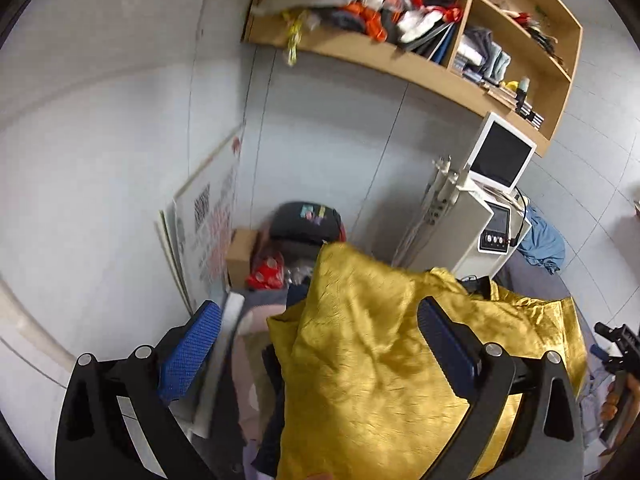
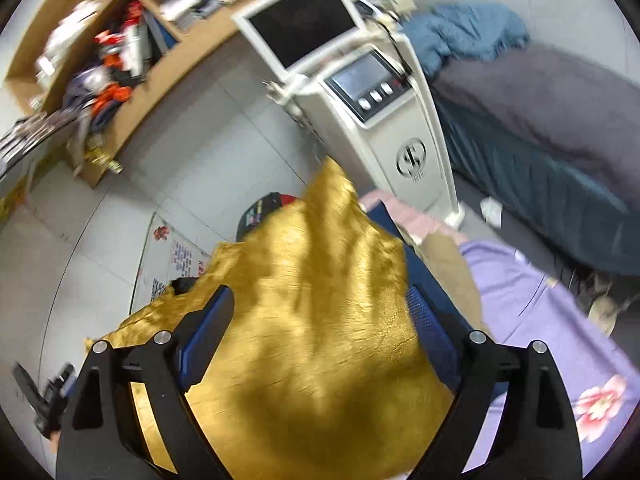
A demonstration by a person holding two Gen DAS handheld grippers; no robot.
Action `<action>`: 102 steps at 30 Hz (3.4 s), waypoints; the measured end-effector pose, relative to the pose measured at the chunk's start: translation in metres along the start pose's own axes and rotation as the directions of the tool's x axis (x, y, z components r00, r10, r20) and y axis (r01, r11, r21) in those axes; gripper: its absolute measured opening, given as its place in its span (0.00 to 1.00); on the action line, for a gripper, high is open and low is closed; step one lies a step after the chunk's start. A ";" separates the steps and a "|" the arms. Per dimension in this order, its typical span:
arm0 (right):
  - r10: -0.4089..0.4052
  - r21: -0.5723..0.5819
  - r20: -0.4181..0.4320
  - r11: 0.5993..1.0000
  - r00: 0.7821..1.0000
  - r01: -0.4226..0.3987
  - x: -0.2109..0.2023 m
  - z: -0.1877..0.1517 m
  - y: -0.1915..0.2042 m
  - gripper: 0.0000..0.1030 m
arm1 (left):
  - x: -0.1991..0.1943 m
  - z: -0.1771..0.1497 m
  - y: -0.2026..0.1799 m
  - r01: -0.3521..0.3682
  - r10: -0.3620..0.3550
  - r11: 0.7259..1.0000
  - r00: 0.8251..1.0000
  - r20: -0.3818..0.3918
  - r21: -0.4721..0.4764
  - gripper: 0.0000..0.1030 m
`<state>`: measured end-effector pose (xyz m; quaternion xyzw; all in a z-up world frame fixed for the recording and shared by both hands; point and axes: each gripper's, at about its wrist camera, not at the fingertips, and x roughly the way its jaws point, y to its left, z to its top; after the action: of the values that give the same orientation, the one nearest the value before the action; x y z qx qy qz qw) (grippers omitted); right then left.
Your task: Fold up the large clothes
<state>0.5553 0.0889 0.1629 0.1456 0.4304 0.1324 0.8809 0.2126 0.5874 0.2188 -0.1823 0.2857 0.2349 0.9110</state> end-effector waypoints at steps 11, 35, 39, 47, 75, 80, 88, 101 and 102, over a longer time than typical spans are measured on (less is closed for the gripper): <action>-0.137 -0.457 -0.067 0.885 0.988 0.092 -0.083 -0.090 0.116 0.93 | -0.056 -0.077 -0.092 -0.050 0.086 0.985 0.972 -0.219 0.163 0.94; -0.381 -0.610 -0.189 0.768 0.905 0.195 -0.074 -0.206 0.140 0.93 | -0.081 -0.173 -0.137 -0.067 0.179 0.953 0.911 -0.371 0.297 0.94; -0.376 -0.595 -0.203 0.780 0.904 0.191 -0.068 -0.205 0.141 0.93 | -0.078 -0.174 -0.136 -0.080 0.193 0.948 0.914 -0.358 0.308 0.94; -0.379 -0.591 -0.212 0.784 0.901 0.191 -0.063 -0.209 0.140 0.93 | -0.078 -0.172 -0.137 -0.088 0.200 0.945 0.919 -0.340 0.316 0.94; -0.426 -0.608 -0.176 0.756 0.888 0.242 -0.061 -0.205 0.136 0.93 | -0.077 -0.173 -0.132 -0.111 0.228 0.933 0.917 -0.326 0.342 0.94; -0.434 -0.620 -0.165 0.744 0.886 0.250 -0.062 -0.201 0.140 0.93 | -0.077 -0.168 -0.132 -0.108 0.222 0.937 0.918 -0.328 0.331 0.94; -0.443 -0.619 -0.156 0.740 0.883 0.262 -0.062 -0.194 0.141 0.93 | -0.078 -0.164 -0.135 -0.113 0.220 0.935 0.929 -0.298 0.337 0.94; -0.447 -0.620 -0.161 0.739 0.880 0.262 -0.061 -0.196 0.138 0.93 | -0.077 -0.167 -0.135 -0.096 0.212 0.934 0.924 -0.318 0.344 0.94; -0.447 -0.619 -0.161 0.740 0.880 0.263 -0.061 -0.196 0.138 0.93 | -0.077 -0.168 -0.135 -0.097 0.213 0.934 0.924 -0.318 0.345 0.94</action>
<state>0.3483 0.2223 0.1429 -0.2370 0.5171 0.1050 0.8157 0.1561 0.3729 0.1630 -0.0460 0.4913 0.2208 0.8413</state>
